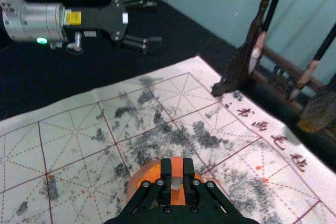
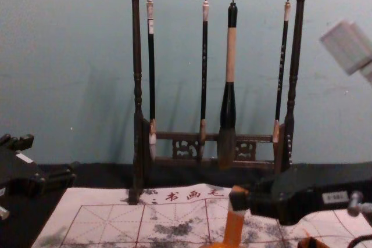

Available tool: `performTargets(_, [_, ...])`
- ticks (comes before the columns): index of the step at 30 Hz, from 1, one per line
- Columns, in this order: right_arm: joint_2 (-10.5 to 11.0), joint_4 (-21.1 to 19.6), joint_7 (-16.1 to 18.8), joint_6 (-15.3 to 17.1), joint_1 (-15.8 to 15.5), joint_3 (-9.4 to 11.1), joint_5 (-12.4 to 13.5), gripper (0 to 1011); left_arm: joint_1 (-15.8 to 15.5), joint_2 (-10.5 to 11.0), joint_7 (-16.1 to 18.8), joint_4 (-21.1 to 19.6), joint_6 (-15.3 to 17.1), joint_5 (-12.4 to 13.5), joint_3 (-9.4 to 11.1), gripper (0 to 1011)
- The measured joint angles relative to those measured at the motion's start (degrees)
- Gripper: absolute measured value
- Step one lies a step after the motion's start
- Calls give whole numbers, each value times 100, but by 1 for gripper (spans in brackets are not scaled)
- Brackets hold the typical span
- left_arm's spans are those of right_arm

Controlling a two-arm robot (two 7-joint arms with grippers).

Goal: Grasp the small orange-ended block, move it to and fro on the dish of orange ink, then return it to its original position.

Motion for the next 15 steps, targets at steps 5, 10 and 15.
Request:
performTargets(5, [-91, 237, 98, 110, 173, -154, -18, 70, 0, 0, 0, 0, 0, 0, 0, 1010])
performTargets(10, [-167, 409, 155, 175, 312, -221, 29, 70, 0, 0, 0, 0, 0, 0, 0, 1010])
performTargets(15, [-253, 600, 177, 178, 455, -289, 43, 70, 0, 0, 0, 0, 0, 0, 0, 1010])
